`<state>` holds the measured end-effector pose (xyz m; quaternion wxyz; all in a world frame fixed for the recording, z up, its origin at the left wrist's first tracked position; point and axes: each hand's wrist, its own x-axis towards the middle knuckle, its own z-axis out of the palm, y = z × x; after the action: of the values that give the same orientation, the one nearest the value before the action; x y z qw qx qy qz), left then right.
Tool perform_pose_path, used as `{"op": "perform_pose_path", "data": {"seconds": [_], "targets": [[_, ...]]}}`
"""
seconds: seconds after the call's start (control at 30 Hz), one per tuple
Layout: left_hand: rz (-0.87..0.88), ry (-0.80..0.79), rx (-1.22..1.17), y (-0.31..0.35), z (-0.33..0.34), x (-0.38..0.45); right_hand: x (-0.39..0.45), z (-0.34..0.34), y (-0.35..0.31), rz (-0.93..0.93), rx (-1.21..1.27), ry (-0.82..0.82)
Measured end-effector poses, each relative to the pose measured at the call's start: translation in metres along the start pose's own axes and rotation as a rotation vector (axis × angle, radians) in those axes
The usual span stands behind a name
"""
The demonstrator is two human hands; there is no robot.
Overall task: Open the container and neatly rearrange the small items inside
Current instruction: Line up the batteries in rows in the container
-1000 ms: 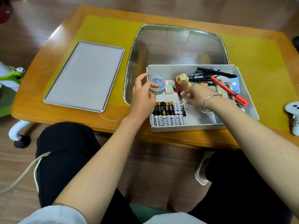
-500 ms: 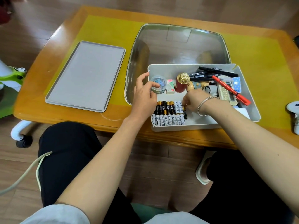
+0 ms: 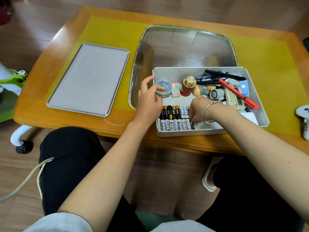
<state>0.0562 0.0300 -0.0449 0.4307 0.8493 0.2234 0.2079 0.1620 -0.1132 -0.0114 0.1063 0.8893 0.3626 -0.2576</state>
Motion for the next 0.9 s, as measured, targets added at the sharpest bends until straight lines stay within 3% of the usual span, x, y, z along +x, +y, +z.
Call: {"op": "perform_pose_path", "data": {"seconds": [0.27,0.63,0.9], "targets": [[-0.013,-0.005,-0.023,0.001,0.0,0.0,-0.003,0.005,0.001,0.082,0.11,-0.009],[-0.003,0.001,-0.015,-0.001,0.0,0.0,0.009,0.018,0.002,0.156,0.17,0.261],[-0.002,0.003,-0.013,-0.001,0.001,0.0,0.007,0.022,0.013,0.118,0.332,0.193]]}}
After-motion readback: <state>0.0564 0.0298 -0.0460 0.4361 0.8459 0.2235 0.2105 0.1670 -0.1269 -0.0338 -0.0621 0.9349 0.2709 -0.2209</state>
